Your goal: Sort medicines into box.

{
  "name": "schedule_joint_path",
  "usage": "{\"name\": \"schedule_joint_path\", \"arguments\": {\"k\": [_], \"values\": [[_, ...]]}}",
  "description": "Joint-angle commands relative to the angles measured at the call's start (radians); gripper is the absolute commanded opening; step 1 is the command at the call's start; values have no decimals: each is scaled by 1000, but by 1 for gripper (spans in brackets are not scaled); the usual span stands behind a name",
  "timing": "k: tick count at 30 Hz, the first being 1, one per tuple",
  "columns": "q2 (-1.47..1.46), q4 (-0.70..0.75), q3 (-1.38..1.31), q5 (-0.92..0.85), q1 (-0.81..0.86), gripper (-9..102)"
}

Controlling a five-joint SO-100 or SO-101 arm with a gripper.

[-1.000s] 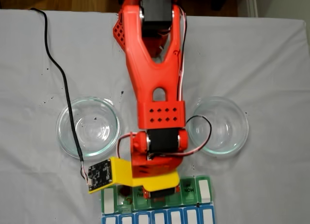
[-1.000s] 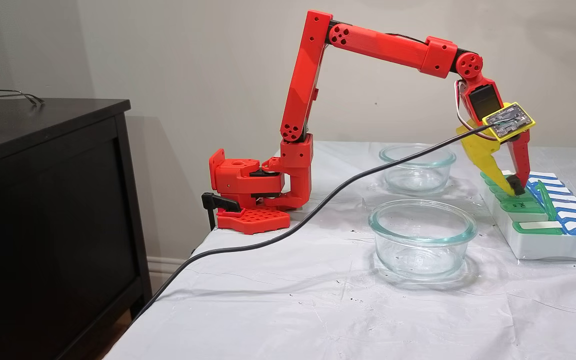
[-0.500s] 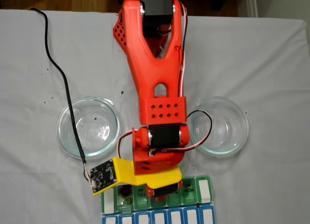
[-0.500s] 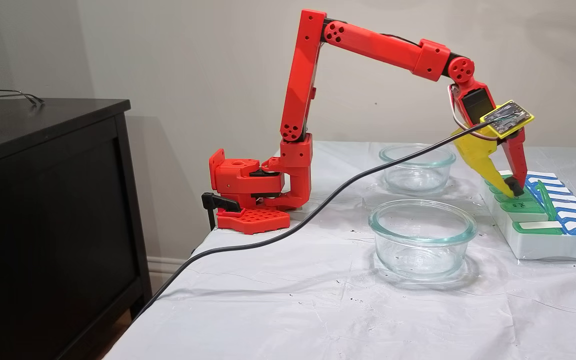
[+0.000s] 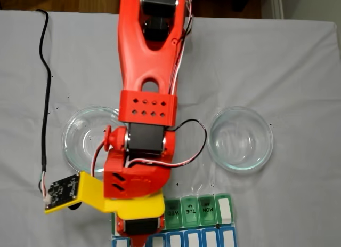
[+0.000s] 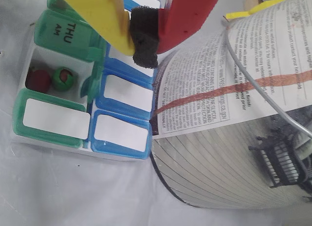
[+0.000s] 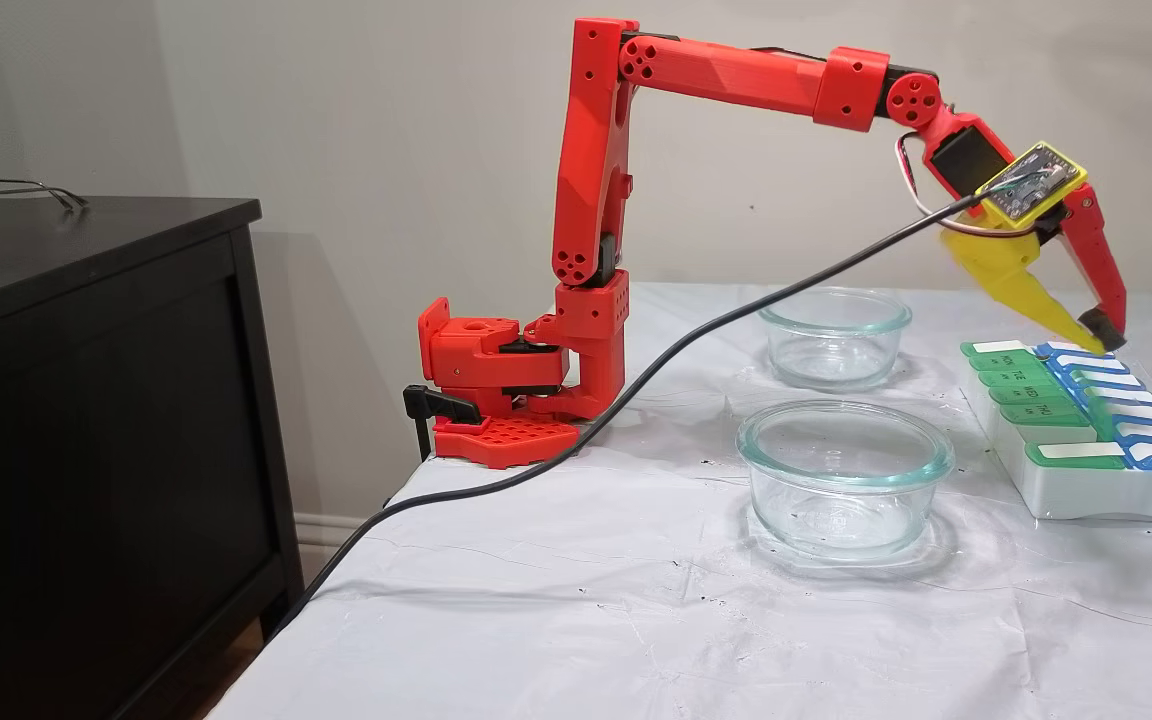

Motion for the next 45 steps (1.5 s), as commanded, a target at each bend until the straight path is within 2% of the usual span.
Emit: {"name": "schedule_joint_path", "arguments": {"k": [1, 6, 10, 16, 24, 41, 45], "values": [[58, -15, -80, -17, -18, 0], [14, -28, -87, -18, -29, 0], [-44, 38, -121, 12, -29, 0], [-35, 60, -130, 69, -9, 0], [-44, 143, -137, 25, -9, 0], [-5, 124, 67, -98, 9, 0], [-8, 71, 147, -112, 5, 0]]}}
